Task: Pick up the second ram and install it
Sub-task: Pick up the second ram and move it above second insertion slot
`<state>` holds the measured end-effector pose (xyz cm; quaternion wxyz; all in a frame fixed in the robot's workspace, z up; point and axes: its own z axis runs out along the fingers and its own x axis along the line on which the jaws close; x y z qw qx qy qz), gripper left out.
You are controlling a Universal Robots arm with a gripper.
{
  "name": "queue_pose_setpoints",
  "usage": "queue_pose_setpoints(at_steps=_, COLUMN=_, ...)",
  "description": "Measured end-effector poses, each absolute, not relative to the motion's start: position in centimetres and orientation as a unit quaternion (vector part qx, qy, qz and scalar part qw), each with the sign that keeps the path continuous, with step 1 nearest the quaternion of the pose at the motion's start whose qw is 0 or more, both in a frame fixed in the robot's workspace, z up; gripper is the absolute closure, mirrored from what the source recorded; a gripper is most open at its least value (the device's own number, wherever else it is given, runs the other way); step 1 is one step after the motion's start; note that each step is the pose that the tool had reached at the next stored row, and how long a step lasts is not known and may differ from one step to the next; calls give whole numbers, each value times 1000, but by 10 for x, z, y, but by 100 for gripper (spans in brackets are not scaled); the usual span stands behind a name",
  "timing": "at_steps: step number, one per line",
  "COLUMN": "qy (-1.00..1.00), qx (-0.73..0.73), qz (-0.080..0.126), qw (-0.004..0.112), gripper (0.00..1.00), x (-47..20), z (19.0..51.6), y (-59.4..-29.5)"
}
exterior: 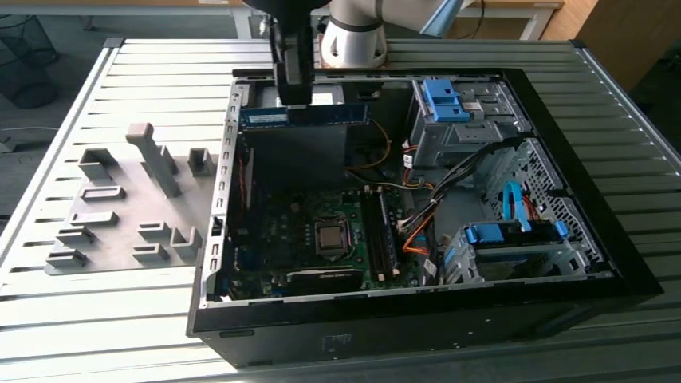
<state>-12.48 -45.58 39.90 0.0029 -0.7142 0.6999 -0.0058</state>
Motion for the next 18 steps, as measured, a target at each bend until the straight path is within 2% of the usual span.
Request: queue_pose_setpoints(at_steps=18, qy=700, qx=-714, qz=-6, qw=3, gripper=86, x=-68, z=399, y=-456)
